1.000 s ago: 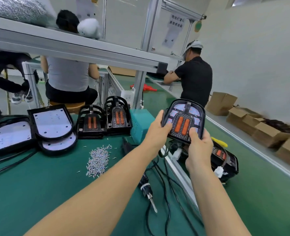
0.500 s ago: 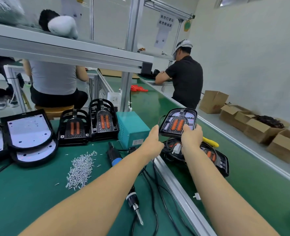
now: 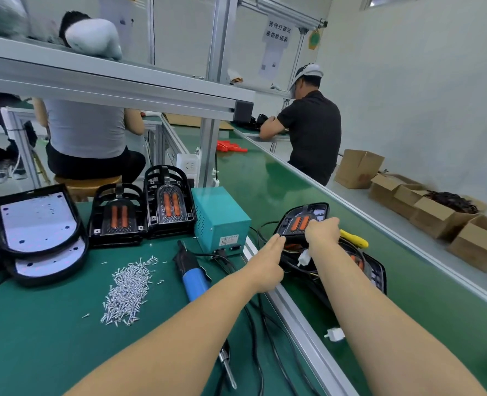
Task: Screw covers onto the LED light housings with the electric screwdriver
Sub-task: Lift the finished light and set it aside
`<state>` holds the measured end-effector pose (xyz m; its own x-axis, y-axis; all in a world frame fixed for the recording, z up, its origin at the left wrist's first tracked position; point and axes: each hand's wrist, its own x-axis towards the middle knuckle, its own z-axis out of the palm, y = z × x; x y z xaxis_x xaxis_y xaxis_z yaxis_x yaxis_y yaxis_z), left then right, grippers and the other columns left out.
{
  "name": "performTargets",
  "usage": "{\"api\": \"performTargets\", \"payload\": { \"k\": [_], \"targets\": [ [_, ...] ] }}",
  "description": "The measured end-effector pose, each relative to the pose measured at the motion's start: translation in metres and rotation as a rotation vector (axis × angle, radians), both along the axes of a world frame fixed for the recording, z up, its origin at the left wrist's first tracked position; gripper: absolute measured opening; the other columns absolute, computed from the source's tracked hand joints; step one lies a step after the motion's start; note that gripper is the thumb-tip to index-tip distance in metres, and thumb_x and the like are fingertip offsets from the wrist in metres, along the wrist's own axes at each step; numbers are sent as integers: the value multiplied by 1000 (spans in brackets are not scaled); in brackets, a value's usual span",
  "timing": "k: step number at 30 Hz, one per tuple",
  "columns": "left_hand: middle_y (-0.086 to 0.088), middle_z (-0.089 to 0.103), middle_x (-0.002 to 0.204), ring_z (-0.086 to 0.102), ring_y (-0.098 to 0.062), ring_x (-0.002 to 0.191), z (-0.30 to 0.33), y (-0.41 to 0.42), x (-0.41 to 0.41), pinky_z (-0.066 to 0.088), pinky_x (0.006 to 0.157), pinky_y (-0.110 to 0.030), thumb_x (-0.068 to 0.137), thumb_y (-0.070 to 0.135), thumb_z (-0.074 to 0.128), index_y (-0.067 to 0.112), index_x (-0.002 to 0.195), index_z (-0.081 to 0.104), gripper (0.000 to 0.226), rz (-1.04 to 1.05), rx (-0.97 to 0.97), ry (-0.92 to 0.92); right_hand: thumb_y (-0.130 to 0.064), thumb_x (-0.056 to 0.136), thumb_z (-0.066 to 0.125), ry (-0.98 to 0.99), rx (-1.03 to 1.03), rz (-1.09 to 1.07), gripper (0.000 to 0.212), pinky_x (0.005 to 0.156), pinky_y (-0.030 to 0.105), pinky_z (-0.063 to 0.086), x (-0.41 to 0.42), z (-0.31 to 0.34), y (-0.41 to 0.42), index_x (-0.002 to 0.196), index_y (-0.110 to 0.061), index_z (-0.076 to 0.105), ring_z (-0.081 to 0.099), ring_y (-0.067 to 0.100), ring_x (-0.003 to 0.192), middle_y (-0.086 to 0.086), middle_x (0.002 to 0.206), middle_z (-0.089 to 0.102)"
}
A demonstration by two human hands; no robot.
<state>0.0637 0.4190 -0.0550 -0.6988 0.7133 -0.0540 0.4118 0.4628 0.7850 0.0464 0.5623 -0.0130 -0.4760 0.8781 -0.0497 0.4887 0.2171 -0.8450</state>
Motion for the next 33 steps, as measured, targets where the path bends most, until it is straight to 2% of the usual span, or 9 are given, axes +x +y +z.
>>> {"api": "performTargets", "payload": {
  "k": [3, 6, 10, 14, 19, 22, 25, 28, 33],
  "targets": [
    [4, -11, 160, 0, -14, 147, 3, 6, 3, 7, 118, -27, 91, -6, 37, 17, 153, 0, 76, -27, -41, 64, -3, 100, 45, -54, -6, 6, 44, 77, 41, 39, -2, 1, -1, 140, -1, 28, 52, 40, 120, 26, 139, 46],
    [0, -11, 160, 1, -16, 147, 5, 10, 4, 8, 119, -32, 91, -4, 37, 14, 152, 0, 74, -49, -92, 113, -1, 97, 47, -98, 49, 26, 49, 94, 45, 42, -1, 2, 0, 141, -4, 28, 44, 41, 128, 23, 146, 36],
    [-1, -10, 160, 0, -17, 147, 3, 13, 4, 8, 119, -38, 92, 0, 39, 15, 152, -2, 75, -86, -164, 134, -11, 100, 41, -358, 491, 165, 38, 113, 46, 28, 6, -3, 0, 138, -11, 45, 34, 34, 136, 14, 148, 37],
    [-2, -7, 160, 3, -20, 147, -2, 17, 7, 10, 119, -41, 92, 3, 42, 17, 153, -3, 77, -107, -254, 166, -31, 103, 23, -627, 799, 341, 46, 116, 56, 12, 14, -9, -4, 110, -14, 65, 46, 31, 127, 8, 123, 63],
    [-2, -7, 160, 4, -21, 147, -4, 16, 7, 9, 119, -43, 90, -1, 39, 16, 153, -3, 77, -88, -270, 181, -20, 100, 33, -801, 945, 436, 16, 112, 66, 11, 23, -5, -9, 86, -20, 42, 49, 36, 120, 7, 109, 62],
    [-3, -7, 160, 3, -21, 147, -4, 13, 8, 8, 120, -40, 88, -4, 36, 14, 152, -3, 77, -86, -274, 178, -21, 101, 32, -846, 969, 453, 16, 112, 68, 8, 21, -3, -11, 92, -20, 45, 48, 38, 122, 7, 113, 62],
    [-5, -7, 160, 1, -20, 147, -3, 9, 9, 6, 120, -37, 87, -6, 34, 12, 152, -3, 77, -76, -255, 158, -26, 103, 26, -881, 961, 458, 32, 112, 69, 4, 19, 0, -11, 112, -20, 57, 46, 39, 125, 8, 120, 61],
    [-5, -6, 160, 2, -21, 147, 0, 3, 10, 7, 120, -34, 88, -6, 33, 12, 152, -3, 75, -62, -233, 125, -29, 103, 25, -907, 927, 468, 40, 111, 71, -2, 18, 3, -12, 127, -27, 56, 43, 39, 129, 8, 124, 60],
    [-7, 3, 160, 8, -22, 147, 6, -10, 13, 12, 119, -35, 90, -5, 33, 9, 152, 4, 70, -57, -202, 100, -41, 104, 15, -828, 893, 422, 53, 111, 70, -6, 19, 6, -27, 136, -18, 50, 37, 33, 136, 9, 142, 49]
  ]
}}
